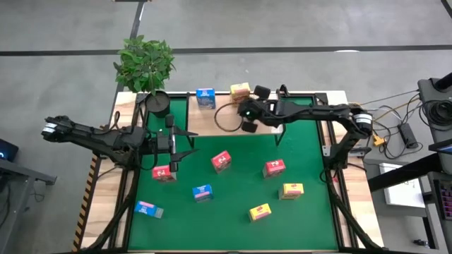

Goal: Stack cereal on shelf
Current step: Put the top left yellow cereal box on the shelf

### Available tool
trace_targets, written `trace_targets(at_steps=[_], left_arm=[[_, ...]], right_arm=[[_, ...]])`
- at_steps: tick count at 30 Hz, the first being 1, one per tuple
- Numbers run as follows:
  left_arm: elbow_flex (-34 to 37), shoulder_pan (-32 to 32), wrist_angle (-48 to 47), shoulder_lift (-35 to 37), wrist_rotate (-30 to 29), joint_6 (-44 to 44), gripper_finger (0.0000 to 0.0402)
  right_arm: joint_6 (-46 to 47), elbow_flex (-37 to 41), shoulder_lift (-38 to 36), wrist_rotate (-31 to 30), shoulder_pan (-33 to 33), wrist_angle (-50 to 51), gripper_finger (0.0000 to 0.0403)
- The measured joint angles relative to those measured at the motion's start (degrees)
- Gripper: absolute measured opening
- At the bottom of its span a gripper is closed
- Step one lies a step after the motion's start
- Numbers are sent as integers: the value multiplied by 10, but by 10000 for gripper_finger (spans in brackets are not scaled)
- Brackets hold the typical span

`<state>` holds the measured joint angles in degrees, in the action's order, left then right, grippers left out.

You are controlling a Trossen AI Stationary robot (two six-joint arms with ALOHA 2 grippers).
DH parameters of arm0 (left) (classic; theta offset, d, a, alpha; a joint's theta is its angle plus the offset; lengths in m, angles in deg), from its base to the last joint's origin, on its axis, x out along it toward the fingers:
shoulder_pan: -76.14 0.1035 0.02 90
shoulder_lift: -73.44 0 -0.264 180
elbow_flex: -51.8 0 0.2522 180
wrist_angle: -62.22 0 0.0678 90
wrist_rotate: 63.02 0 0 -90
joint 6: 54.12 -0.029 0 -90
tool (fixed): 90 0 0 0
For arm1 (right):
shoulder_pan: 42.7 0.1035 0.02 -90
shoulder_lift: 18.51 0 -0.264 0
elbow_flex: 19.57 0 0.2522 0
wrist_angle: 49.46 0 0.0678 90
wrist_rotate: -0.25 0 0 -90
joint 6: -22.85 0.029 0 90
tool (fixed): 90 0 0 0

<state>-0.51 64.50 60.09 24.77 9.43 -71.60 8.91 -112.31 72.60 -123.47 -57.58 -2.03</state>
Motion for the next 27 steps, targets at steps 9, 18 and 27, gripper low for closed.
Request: trace_targets(at_steps=[9, 18, 27], left_arm=[[0, 0, -2, 0, 0, 0, 215], [0, 0, -2, 0, 0, 0, 215], [0, 0, -2, 0, 0, 0, 215]], right_arm=[[31, 0, -51, 44, -4, -39, 13], [147, 0, -107, 222, -107, -14, 9], [178, 1, -82, 335, -191, -22, 9]])
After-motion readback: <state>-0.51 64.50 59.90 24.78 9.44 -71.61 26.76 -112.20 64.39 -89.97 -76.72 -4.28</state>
